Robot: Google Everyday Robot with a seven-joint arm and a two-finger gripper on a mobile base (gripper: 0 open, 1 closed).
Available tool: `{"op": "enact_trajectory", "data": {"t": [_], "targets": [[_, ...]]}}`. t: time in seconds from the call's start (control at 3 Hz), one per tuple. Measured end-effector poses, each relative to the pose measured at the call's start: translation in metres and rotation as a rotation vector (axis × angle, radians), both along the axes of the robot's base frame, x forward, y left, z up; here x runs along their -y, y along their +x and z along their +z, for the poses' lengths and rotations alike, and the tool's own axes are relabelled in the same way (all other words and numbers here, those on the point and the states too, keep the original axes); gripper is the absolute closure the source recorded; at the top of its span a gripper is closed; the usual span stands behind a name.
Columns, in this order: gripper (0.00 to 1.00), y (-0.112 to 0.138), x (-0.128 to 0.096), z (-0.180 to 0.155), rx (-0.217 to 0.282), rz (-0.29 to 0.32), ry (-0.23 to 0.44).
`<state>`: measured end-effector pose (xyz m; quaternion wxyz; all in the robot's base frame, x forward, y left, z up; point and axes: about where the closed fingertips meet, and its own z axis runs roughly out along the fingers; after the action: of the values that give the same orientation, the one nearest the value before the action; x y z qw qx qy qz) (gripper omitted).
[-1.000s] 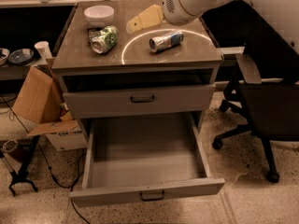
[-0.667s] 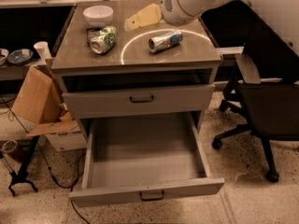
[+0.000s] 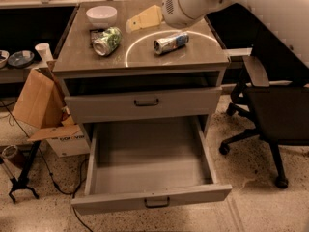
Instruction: Place redbull can into middle drawer
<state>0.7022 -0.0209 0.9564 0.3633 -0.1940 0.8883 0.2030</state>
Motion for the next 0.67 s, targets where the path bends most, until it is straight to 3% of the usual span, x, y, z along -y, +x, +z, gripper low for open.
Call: {"op": "enact_trajectory", "data": {"t": [0.67], "targets": [[0.0, 0.053, -0.002, -0.029, -0.032, -0.211, 0.028]]}}
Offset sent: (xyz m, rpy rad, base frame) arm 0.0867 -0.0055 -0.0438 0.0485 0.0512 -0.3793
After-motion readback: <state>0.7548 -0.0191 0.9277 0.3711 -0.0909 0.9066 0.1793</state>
